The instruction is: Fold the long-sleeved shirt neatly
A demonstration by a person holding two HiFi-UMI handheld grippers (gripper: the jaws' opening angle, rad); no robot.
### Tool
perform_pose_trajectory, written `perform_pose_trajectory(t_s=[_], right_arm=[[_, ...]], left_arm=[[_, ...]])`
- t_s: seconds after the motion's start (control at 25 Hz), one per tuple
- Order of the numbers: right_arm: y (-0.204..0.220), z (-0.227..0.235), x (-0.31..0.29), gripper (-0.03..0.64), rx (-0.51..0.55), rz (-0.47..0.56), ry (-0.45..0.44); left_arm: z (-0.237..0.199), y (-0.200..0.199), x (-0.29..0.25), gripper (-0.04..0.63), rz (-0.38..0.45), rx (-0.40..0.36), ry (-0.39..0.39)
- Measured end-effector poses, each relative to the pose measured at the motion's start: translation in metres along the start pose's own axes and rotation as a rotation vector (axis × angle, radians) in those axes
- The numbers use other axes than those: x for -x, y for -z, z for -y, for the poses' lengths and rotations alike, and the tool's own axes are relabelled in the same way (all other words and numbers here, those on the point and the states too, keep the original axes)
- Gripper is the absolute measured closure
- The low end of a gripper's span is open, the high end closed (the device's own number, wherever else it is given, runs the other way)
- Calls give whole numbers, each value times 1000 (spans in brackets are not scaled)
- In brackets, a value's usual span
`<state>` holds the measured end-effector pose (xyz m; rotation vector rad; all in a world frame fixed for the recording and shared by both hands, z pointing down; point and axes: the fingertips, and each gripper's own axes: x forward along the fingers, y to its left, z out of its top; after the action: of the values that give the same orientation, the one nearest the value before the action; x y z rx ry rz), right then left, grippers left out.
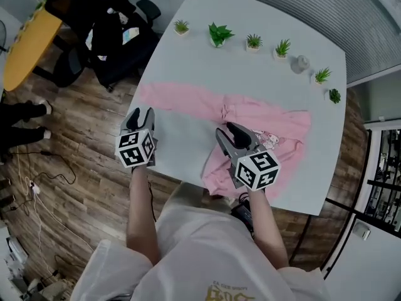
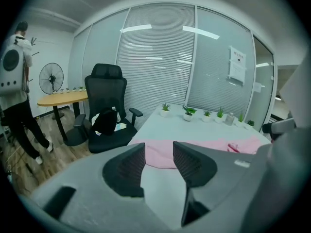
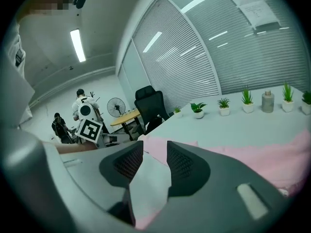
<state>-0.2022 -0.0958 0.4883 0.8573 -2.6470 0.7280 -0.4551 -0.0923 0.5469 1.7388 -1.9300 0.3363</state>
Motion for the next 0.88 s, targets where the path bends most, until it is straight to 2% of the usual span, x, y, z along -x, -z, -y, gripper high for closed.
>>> perform_pose_trajectory(t_s=[0.12,0.56,0.88], right_arm=[[3,1,-19,454,-8,-27,12],[32,12,-71,458,71,-195,74],[60,18,-99,449,195,-320,99]], left_arm=[[-12,2,-20,419,-33,-8,-2],[-38,19,-72,402,-157,-38,-37],[-52,32,-94,352,-254,-96,-54]])
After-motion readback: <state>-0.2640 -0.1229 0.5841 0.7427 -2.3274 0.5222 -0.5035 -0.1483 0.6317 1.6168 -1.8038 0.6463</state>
